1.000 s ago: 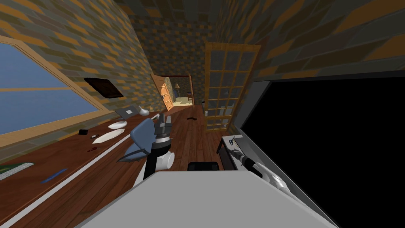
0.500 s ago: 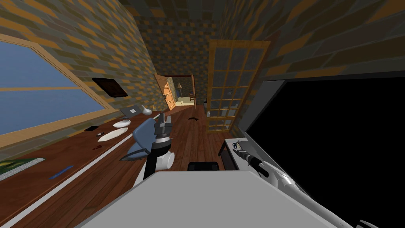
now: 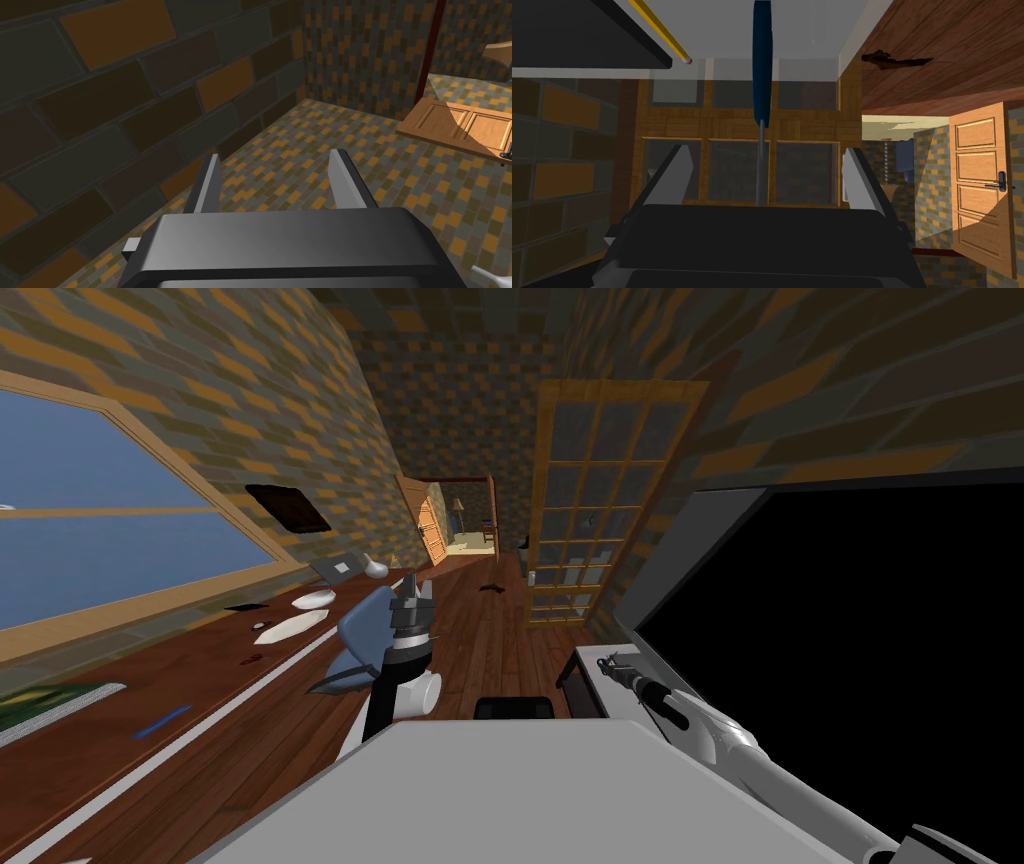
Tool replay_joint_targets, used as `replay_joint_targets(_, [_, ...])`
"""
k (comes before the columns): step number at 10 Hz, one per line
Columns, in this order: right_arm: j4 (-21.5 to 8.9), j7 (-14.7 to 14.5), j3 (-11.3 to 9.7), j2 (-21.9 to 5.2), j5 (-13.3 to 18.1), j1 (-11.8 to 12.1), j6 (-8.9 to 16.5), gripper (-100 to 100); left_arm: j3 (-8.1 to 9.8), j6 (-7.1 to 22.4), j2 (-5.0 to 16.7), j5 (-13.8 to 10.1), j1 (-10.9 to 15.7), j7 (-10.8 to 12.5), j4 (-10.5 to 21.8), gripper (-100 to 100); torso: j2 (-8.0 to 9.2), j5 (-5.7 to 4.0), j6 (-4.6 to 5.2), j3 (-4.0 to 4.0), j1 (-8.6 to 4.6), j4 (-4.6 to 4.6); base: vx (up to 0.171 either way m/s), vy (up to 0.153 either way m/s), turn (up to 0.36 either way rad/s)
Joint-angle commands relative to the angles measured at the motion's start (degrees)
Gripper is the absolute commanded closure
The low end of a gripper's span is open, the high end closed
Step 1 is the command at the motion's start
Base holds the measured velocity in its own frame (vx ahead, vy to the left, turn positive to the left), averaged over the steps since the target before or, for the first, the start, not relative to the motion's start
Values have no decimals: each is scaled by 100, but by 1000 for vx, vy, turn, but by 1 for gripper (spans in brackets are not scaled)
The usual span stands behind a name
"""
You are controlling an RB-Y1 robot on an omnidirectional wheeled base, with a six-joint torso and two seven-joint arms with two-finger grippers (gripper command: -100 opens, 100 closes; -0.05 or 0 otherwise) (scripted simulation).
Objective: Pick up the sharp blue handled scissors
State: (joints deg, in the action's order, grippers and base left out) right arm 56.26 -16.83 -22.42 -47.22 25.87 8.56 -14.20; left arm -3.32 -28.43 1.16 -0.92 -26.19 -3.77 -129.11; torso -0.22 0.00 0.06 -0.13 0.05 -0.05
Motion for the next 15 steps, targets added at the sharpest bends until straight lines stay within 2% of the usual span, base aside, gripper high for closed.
replay_joint_targets(1, [0,0,0,0,0,0,0,0,0,0,0,0,0,0,0,0,0,0,0,0,0,0,7,2,0])
replay_joint_targets(2, [-216,-96,135,56,115,-24,-251,-100,0,0,0,0,0,0,0,0,10,-1,0,6,-3,3,63,26,-103])
replay_joint_targets(3, [-399,-192,270,111,229,-48,-396,-100,0,0,0,0,-1,0,0,0,-1,0,3,1,4,1,111,46,-159])
replay_joint_targets(4, [-435,-192,270,111,229,-48,-502,-100,0,0,0,0,-1,0,0,0,-16,2,2,-8,11,-3,102,34,-67])
replay_joint_targets(5, [-654,-288,406,167,344,-72,-699,-100,0,0,0,0,-1,0,0,0,-19,2,-1,-10,8,-4,106,26,-81])
replay_joint_targets(6, [-654,-288,406,167,344,-72,-754,-100,0,0,0,0,-1,0,0,0,-22,1,1,-12,6,-4,73,28,-57])
replay_joint_targets(7, [-873,-384,541,222,458,-96,-971,-100,0,0,0,0,0,0,0,0,-13,1,0,-7,5,-3,77,45,-92])
replay_joint_targets(8, [-873,-384,541,222,458,-96,-1006,-100,0,0,0,0,-1,0,0,0,-12,2,1,-6,10,-2,61,38,-62])
replay_joint_targets(9, [-1092,-480,676,278,573,-121,-1239,-100,0,0,0,0,0,0,0,0,-6,2,-1,-4,9,-1,77,38,-95])
replay_joint_targets(10, [-1092,-480,676,278,573,-121,-1257,-100,0,0,0,0,-1,0,0,0,-10,2,1,-5,9,-2,65,29,-58])
replay_joint_targets(11, [-1311,-576,811,333,687,-145,-1494,-100,0,0,0,0,0,0,0,0,-7,1,-1,-4,5,-1,75,38,-93])
replay_joint_targets(12, [-1311,-576,811,333,687,-145,-1509,-100,0,0,0,0,-1,0,0,0,-9,1,1,-5,8,-2,65,31,-61])
replay_joint_targets(13, [-1530,-672,947,388,802,-169,-1727,-100,0,0,0,0,0,0,0,0,-7,1,-1,-4,5,-1,86,32,-90])
replay_joint_targets(14, [-1530,-672,947,388,802,-169,-1761,-100,0,0,0,0,-1,0,0,0,-13,1,0,-7,5,-2,71,27,-66])
replay_joint_targets(15, [-1749,-768,1082,444,916,-193,-1998,-100,0,0,0,0,0,0,0,0,-9,1,-1,-5,3,-2,72,26,-105])
